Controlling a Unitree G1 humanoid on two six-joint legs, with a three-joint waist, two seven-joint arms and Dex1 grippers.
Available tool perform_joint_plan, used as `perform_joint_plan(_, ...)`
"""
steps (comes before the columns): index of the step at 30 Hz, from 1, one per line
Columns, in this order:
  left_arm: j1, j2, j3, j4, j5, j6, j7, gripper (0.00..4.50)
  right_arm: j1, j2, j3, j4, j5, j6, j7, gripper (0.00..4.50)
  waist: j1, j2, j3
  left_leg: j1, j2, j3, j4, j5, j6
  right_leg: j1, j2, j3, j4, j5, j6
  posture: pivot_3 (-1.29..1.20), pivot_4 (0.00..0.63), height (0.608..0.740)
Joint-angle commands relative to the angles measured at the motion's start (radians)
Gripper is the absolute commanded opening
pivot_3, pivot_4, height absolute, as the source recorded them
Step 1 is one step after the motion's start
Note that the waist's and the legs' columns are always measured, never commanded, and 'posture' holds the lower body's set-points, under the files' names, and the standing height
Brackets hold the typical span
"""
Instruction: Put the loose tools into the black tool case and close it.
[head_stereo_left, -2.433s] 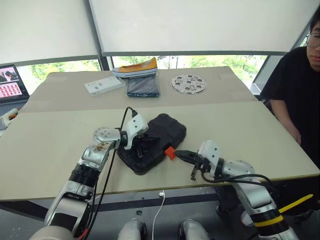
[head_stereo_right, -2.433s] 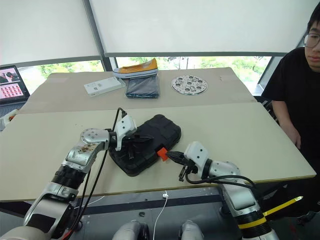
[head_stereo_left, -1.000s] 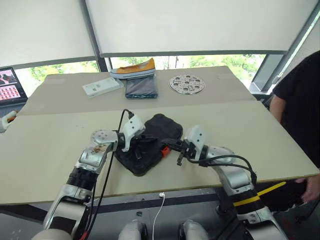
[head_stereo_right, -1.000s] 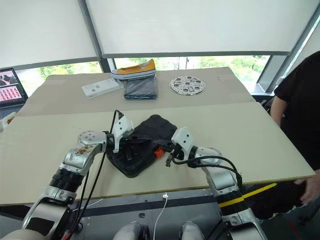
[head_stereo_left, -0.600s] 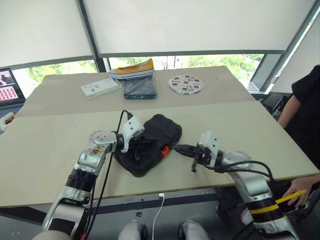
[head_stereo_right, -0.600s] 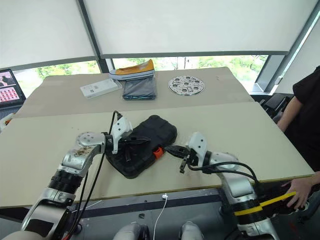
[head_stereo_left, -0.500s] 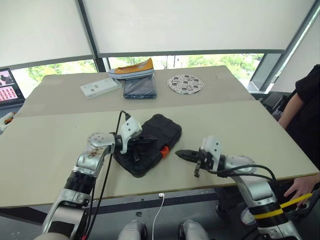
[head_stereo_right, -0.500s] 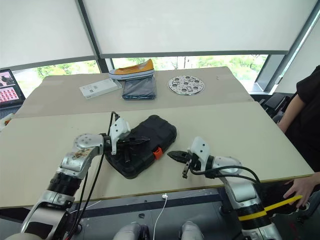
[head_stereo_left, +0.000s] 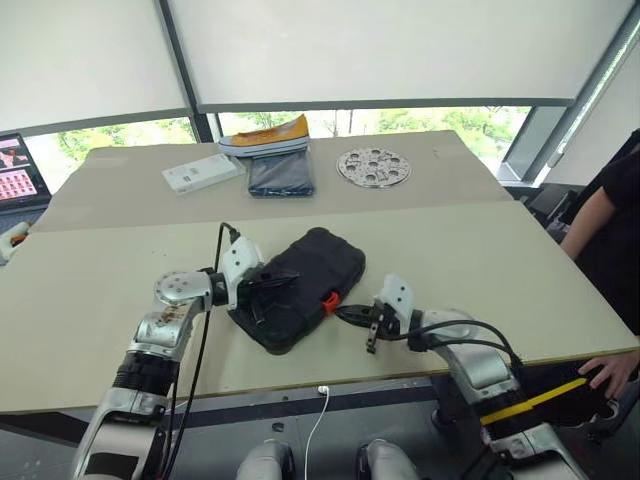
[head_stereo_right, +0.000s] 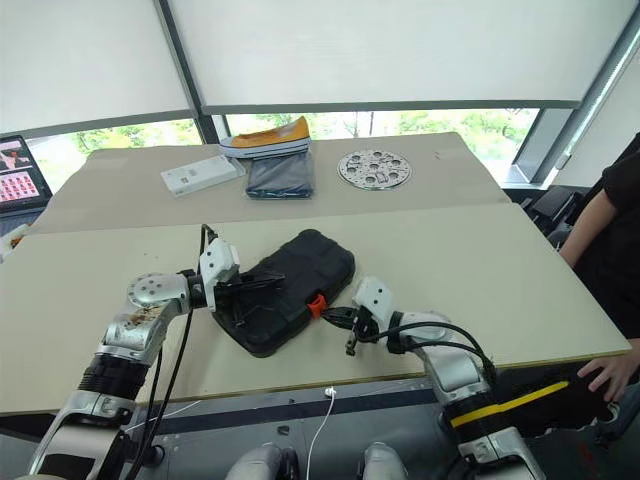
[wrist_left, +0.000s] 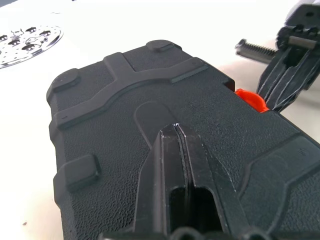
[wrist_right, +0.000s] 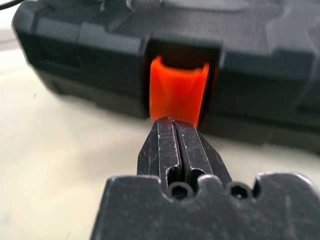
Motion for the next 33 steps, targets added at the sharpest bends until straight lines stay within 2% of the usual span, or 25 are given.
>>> perform_joint_plan(1, 0.057, -0.005, -0.06, 0.057, 0.04, 0.042, -0.004, 0.01, -0.047, 0.026, -0.004, -0.006, 0.001, -0.04, -0.005, 0.0, -0.002, 0.0, 0.0, 0.0, 0.0, 0.0, 0.0, 0.0, 0.0, 0.0, 0.0, 0.0, 0.0, 0.0, 0.0, 0.0, 0.15, 0.74)
perform_joint_plan(5, 0.085, 0.001, -0.025, 0.038, -0.004, 0.047, -0.022, 0.01, -0.03, 0.015, -0.008, -0.015, -0.004, -0.046, 0.01, 0.0, -0.005, 0.0, 0.0, 0.0, 0.001, 0.0, 0.0, 0.0, 0.0, -0.001, 0.001, 0.0, 0.001, 0.0, 0.0, 0.0, 0.15, 0.74)
perform_joint_plan(8, 0.125, 0.018, 0.054, -0.028, -0.097, 0.046, -0.051, 0.74, 0.027, -0.027, -0.055, -0.093, 0.054, -0.034, 0.048, 0.0, -0.005, 0.0, 0.0, 0.0, 0.001, 0.0, -0.002, 0.0, 0.0, -0.003, 0.001, 0.001, 0.001, 0.0, 0.0, 0.0, 0.15, 0.74)
perform_joint_plan(9, 0.139, 0.026, 0.075, -0.05, -0.126, 0.038, -0.068, 1.14, 0.042, -0.038, -0.074, -0.118, 0.077, -0.022, 0.053, 0.0, -0.005, 0.0, 0.0, -0.001, 0.0, 0.001, -0.003, 0.0, 0.0, -0.003, 0.0, 0.001, 0.001, 0.0, 0.0, 0.0, 0.15, 0.74)
perform_joint_plan(12, 0.21, 0.112, 0.152, -0.154, -0.188, 0.075, -0.097, 2.22, 0.117, -0.121, -0.141, -0.204, 0.13, -0.052, 0.113, 0.81, -0.005, -0.001, 0.001, -0.006, 0.0, 0.001, -0.005, 0.0, -0.001, -0.005, 0.001, 0.001, 0.001, -0.001, -0.001, 0.0, 0.15, 0.74)
perform_joint_plan(15, 0.288, 0.181, 0.233, -0.248, -0.24, 0.106, -0.087, 3.35, 0.18, -0.187, -0.209, -0.237, 0.162, -0.135, 0.162, 1.88, -0.006, -0.002, 0.002, -0.007, 0.001, 0.002, -0.006, -0.001, -0.002, -0.008, 0.002, 0.002, 0.001, -0.001, 0.002, 0.0, 0.15, 0.74)
perform_joint_plan(17, 0.339, 0.218, 0.282, -0.269, -0.243, 0.097, -0.07, 4.09, 0.211, -0.222, -0.246, -0.227, 0.168, -0.197, 0.188, 2.57, -0.001, -0.008, 0.007, -0.007, 0.001, 0.001, -0.006, -0.002, -0.004, -0.008, 0.003, 0.001, 0.002, -0.003, 0.003, 0.0, 0.15, 0.74)
perform_joint_plan(18, 0.37, 0.239, 0.309, -0.267, -0.23, 0.079, -0.061, 4.32, 0.225, -0.239, -0.265, -0.213, 0.165, -0.23, 0.201, 2.81, 0.001, -0.009, 0.008, -0.008, 0.001, 0.001, -0.006, -0.002, -0.004, -0.009, 0.003, 0.0, 0.001, -0.004, 0.001, 0.0, 0.15, 0.74)
perform_joint_plan(19, 0.407, 0.264, 0.34, -0.256, -0.212, 0.072, -0.047, 4.5, 0.238, -0.256, -0.286, -0.19, 0.166, -0.27, 0.221, 3.27, 0.002, -0.009, 0.009, -0.008, 0.001, 0.001, -0.006, -0.003, -0.004, -0.009, 0.003, 0.0, 0.001, -0.007, -0.003, 0.0, 0.15, 0.74)
perform_joint_plan(22, 0.515, 0.324, 0.422, -0.207, -0.151, 0.003, -0.012, 4.5, 0.262, -0.302, -0.322, -0.13, 0.167, -0.355, 0.281, 4.19, 0.005, -0.01, 0.015, -0.008, 0.001, 0.001, -0.006, -0.003, -0.006, -0.01, 0.002, 0.0, 0.001, -0.007, -0.003, 0.0, 0.15, 0.74)
perform_joint_plan(27, 0.645, 0.356, 0.483, -0.142, -0.084, -0.114, 0.023, 4.5, 0.254, -0.335, -0.344, -0.059, 0.179, -0.396, 0.32, 4.36, 0.009, -0.015, 0.02, -0.01, 0.001, 0.001, -0.006, -0.004, -0.007, -0.016, -0.001, 0.0, -0.001, -0.007, -0.003, 0.0, 0.15, 0.74)
perform_joint_plan(33, 0.665, 0.324, 0.481, -0.173, -0.104, -0.124, 0.067, 4.5, 0.21, -0.324, -0.341, -0.005, 0.159, -0.442, 0.295, 4.36, 0.025, -0.016, 0.02, -0.016, 0.001, 0.003, -0.006, -0.004, -0.007, -0.023, -0.001, 0.0, 0.001, -0.007, -0.003, 0.0, 0.15, 0.74)
